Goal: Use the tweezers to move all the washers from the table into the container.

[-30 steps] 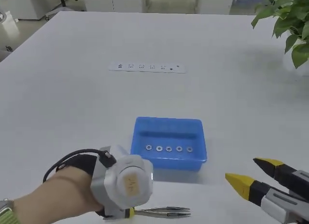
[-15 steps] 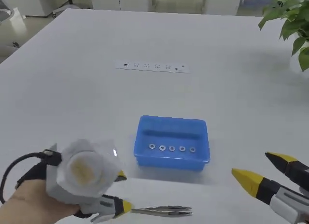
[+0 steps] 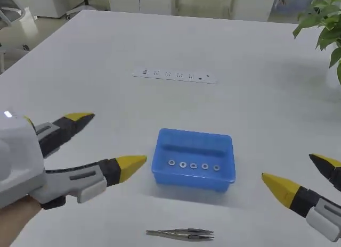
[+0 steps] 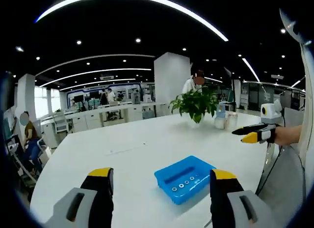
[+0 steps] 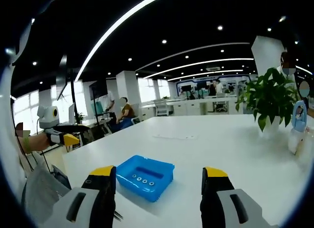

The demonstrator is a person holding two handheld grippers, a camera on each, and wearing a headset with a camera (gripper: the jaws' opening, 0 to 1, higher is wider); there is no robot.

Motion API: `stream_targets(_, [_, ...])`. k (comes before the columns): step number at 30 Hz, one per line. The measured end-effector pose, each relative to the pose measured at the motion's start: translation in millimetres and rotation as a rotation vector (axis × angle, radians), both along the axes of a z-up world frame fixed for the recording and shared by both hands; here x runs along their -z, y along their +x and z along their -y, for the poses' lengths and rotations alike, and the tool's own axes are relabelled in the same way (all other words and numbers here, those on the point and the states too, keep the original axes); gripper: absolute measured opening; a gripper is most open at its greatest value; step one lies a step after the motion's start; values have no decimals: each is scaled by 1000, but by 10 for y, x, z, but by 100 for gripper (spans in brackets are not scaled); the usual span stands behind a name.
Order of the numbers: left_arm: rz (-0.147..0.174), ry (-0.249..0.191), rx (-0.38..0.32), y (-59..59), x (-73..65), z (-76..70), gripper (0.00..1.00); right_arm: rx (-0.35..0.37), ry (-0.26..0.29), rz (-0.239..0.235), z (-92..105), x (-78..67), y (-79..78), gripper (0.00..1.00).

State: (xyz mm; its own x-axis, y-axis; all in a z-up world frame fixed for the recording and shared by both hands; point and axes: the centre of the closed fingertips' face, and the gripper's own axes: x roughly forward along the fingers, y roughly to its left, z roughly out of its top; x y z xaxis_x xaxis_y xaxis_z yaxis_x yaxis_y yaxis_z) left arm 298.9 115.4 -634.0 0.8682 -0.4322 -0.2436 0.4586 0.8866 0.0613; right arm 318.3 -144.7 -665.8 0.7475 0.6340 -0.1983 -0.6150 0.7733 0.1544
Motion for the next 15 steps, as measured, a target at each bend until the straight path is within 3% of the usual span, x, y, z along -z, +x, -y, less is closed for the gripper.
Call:
stream_targets(3, [36,-65,-57,5,-86,-76,97,17,10,22,31,-54,23,74])
stream_targets(6, [46,-101,-104,-17,-109,-171,99,4,35,45,27,-118,15,77])
stream_targets(8, [51,-98,-123,-28,-106,-216,99,20,42,80,47,-175,32,83])
stream_targets(11, [36,-102,-150,-31,-74,-274,99,27,50,96,53,-208,48,96])
stream_targets(15, [35,-109,-171,-28,-75,-301,99,17,13,109,46,-191,77,99])
